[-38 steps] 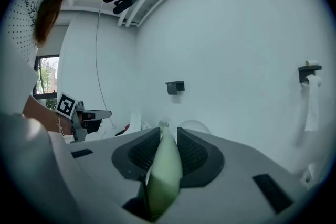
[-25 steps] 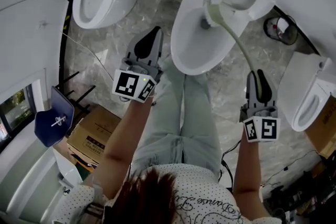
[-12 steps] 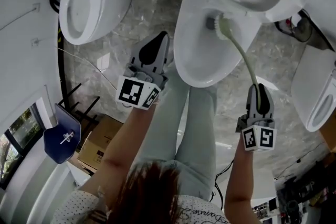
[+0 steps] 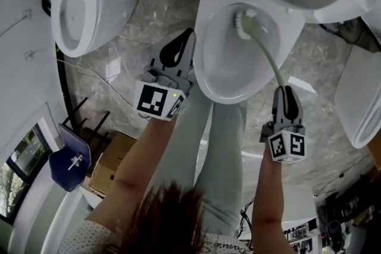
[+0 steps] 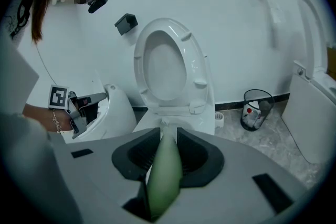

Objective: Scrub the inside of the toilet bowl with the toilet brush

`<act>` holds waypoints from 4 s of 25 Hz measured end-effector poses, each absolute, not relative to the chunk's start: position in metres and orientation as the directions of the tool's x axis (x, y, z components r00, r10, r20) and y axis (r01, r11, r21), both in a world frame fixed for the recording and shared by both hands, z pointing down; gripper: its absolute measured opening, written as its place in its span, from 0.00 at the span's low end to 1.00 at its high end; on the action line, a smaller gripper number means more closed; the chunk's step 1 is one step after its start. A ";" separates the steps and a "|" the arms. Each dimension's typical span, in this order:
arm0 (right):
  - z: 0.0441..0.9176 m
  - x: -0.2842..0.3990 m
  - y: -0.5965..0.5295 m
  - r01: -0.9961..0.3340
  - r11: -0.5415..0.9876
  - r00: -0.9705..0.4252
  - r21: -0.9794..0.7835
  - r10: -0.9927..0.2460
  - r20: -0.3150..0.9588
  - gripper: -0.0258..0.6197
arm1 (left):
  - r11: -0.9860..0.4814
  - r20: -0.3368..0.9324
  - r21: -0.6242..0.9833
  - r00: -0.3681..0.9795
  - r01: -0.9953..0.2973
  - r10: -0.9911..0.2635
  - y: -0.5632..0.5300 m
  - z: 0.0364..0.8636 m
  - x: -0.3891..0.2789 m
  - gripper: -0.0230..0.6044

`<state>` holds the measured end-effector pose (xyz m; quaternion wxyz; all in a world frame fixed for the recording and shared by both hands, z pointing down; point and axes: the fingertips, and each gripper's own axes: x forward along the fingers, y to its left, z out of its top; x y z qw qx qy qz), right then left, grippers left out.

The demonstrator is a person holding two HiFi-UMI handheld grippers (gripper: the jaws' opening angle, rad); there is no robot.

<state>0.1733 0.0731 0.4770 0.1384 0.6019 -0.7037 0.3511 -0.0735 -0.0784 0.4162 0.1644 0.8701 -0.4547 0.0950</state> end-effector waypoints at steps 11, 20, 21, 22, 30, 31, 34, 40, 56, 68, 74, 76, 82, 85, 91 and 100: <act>0.536 0.162 0.059 -0.904 -0.106 -0.210 -0.415 -0.734 0.645 0.21 | -0.514 0.331 0.235 0.565 -0.825 -0.756 -0.071 0.448 -0.070 0.04; 0.561 0.135 0.040 -0.832 -0.184 -0.227 -0.524 -0.748 0.623 0.21 | -0.509 0.342 0.240 0.563 -0.826 -0.753 -0.069 0.455 -0.081 0.04; 0.563 0.132 0.039 -0.826 -0.189 -0.230 -0.532 -0.748 0.622 0.21 | -0.510 0.343 0.240 0.564 -0.826 -0.751 -0.069 0.456 -0.082 0.04; 0.565 0.130 0.038 -0.820 -0.195 -0.231 -0.539 -0.748 0.623 0.21 | -0.511 0.345 0.240 0.564 -0.826 -0.750 -0.068 0.456 -0.083 0.04; 0.569 0.108 0.051 -0.828 -0.105 -0.334 -0.550 -0.697 0.635 0.21 | -0.508 0.348 0.240 0.562 -0.827 -0.750 -0.066 0.457 -0.087 0.04; 0.569 0.104 0.055 -0.829 -0.091 -0.348 -0.552 -0.689 0.636 0.21 | -0.509 0.348 0.240 0.562 -0.827 -0.750 -0.066 0.457 -0.087 0.04; 0.568 0.100 0.067 -0.819 -0.084 -0.374 -0.568 -0.673 0.638 0.21 | -0.510 0.350 0.238 0.563 -0.827 -0.749 -0.066 0.458 -0.086 0.04; 0.570 0.101 0.067 -0.796 -0.112 -0.382 -0.595 -0.669 0.638 0.21 | -0.515 0.346 0.235 0.566 -0.825 -0.748 -0.064 0.455 -0.083 0.04; 0.562 0.099 0.106 -0.774 -0.014 -0.511 -0.633 -0.575 0.639 0.21 | -0.513 0.330 0.245 0.569 -0.823 -0.754 -0.061 0.447 -0.080 0.04; 0.560 0.098 0.104 -0.799 0.071 -0.532 -0.597 -0.548 0.646 0.21 | -0.526 0.331 0.238 0.577 -0.817 -0.747 -0.055 0.446 -0.076 0.04; 0.554 0.101 0.129 -0.791 0.116 -0.570 -0.601 -0.495 0.656 0.21 | -0.522 0.331 0.236 0.573 -0.820 -0.750 -0.052 0.445 -0.075 0.04; 0.552 0.101 0.140 -0.791 0.142 -0.582 -0.595 -0.471 0.662 0.21 | -0.521 0.330 0.239 0.573 -0.819 -0.750 -0.050 0.445 -0.075 0.04; 0.547 0.104 0.158 -0.796 0.210 -0.597 -0.568 -0.425 0.680 0.21 | -0.524 0.320 0.240 0.577 -0.817 -0.752 -0.047 0.441 -0.072 0.04; 0.544 0.102 0.157 -0.794 0.240 -0.604 -0.558 -0.413 0.682 0.21 | -0.532 0.320 0.238 0.583 -0.813 -0.747 -0.045 0.439 -0.069 0.04; 0.539 0.108 0.160 -0.770 0.321 -0.636 -0.551 -0.328 0.698 0.21 | -0.541 0.326 0.235 0.590 -0.807 -0.739 -0.042 0.440 -0.065 0.04; 0.531 0.126 0.170 -0.708 0.501 -0.644 -0.497 -0.172 0.745 0.21 | -0.555 0.327 0.235 0.603 -0.798 -0.728 -0.040 0.440 -0.057 0.04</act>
